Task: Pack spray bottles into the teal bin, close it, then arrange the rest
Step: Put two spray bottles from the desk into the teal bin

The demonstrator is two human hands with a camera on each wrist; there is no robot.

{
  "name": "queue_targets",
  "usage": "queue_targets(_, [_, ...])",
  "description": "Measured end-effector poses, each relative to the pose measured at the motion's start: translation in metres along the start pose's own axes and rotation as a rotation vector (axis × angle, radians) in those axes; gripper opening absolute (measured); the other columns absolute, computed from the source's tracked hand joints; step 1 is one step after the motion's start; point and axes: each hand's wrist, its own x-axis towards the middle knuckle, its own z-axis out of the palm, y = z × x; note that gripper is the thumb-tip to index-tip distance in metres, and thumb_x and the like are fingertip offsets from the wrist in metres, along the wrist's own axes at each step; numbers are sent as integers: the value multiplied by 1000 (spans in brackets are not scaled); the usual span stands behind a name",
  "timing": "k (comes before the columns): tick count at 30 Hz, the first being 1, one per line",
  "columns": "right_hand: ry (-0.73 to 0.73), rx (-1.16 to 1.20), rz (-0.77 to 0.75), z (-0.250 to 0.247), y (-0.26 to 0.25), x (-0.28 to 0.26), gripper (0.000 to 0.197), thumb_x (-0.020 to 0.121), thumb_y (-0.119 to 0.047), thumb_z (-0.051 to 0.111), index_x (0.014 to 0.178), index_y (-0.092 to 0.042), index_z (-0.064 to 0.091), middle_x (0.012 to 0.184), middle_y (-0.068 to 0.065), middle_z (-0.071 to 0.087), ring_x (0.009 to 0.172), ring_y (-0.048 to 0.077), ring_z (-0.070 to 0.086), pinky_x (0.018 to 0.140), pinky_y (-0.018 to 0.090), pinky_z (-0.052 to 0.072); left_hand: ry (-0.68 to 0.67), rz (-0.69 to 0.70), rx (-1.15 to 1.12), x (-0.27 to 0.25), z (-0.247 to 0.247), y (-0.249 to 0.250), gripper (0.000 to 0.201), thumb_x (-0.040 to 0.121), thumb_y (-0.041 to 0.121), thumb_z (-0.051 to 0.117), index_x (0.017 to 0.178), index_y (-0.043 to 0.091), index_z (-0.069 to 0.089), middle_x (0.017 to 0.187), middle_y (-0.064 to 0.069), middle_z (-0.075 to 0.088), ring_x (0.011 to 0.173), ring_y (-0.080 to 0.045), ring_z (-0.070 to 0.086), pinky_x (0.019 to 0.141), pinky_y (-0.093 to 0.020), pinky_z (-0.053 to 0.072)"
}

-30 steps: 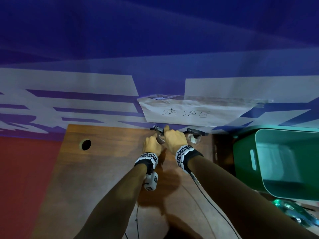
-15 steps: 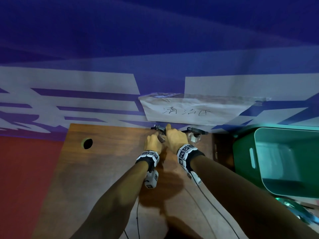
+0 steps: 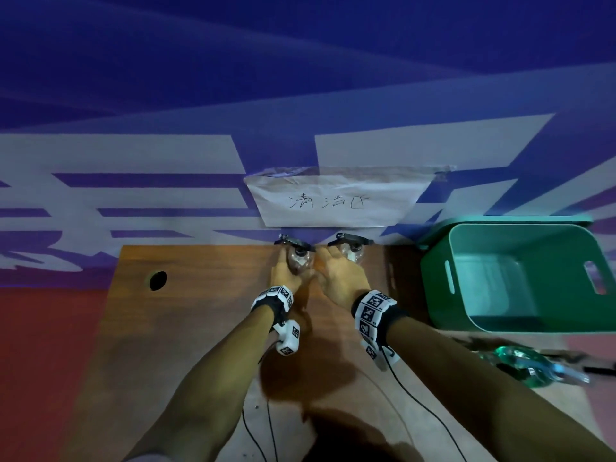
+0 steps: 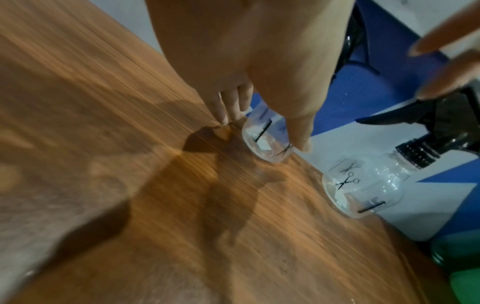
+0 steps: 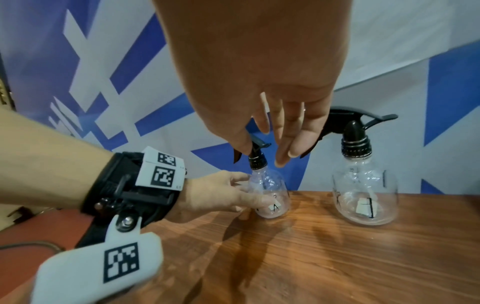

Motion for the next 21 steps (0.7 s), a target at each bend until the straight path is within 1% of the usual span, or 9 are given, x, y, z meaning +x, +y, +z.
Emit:
queue_targets(1, [2,1,-14,-6,1,-7,44,95,-27,55,137,-20,42,133,4,52,104,33,64,78,46,55,0,2,-11,-2,-2,-5,103,63,40,94,149,32,38,118,10,66,108,-14,63,94,-28,50])
queue_targets(3, [1,-24,-14,-17,6,-17,46,96,-24,53,140,-23,40,131,4,53,102,31,64,79,45,55,2,-9,-10,-6,-6,-15,115,59,50,93,153,35,28,132,5,65,120,-21,62,102,-39,51])
queue_targets(5, [3,-57,-3,-27,13,-23,42,96,-24,52,136,-24,41,128,3,53,98,30,65,79,43,55,23,-25,10,-20,-16,-14,116,67,42,92,158,31,20,148,-3,53,135,-28,51,110,-44,44])
queue_targets(7, [15,-109,3,-33,22,-27,37,96,-25,51,131,-23,41,126,3,54,96,29,66,78,42,55,64,-13,21,-35,-23,-12,109,75,33,88,159,26,20,155,-7,44,141,-30,43,112,-43,40])
queue_targets(10, [-10,-249,31,-35,38,-29,40,98,-26,49,137,-22,39,127,5,55,101,29,65,77,40,52,129,49,12,-54,-28,-10,89,81,23,83,154,23,32,145,-8,52,135,-28,48,109,-40,42])
queue_targets(12, [-52,-342,60,-38,49,-33,46,97,-20,50,141,-21,38,135,5,53,107,29,64,78,39,51,147,77,43,-65,-28,-5,73,84,21,79,146,21,41,128,0,57,125,-23,51,104,-36,45])
queue_targets(16, [-81,-427,121,-41,76,-43,55,95,-11,50,147,-19,35,139,6,53,113,27,62,84,38,53,98,149,110,-84,-22,15,33,86,19,77,115,20,61,98,9,63,104,-18,64,91,-30,53])
queue_targets(18, [-104,-428,168,-41,86,-50,53,97,-20,53,146,-17,36,141,7,51,118,27,59,88,39,52,55,181,158,-88,-15,22,23,87,25,75,106,24,62,98,8,65,103,-17,63,92,-31,53])
queue_targets(21, [-101,-429,202,-38,97,-54,52,98,-34,53,144,-14,38,138,7,52,121,27,56,89,39,51,-5,196,209,-90,1,29,25,87,31,75,106,28,59,102,7,64,105,-15,59,98,-36,52])
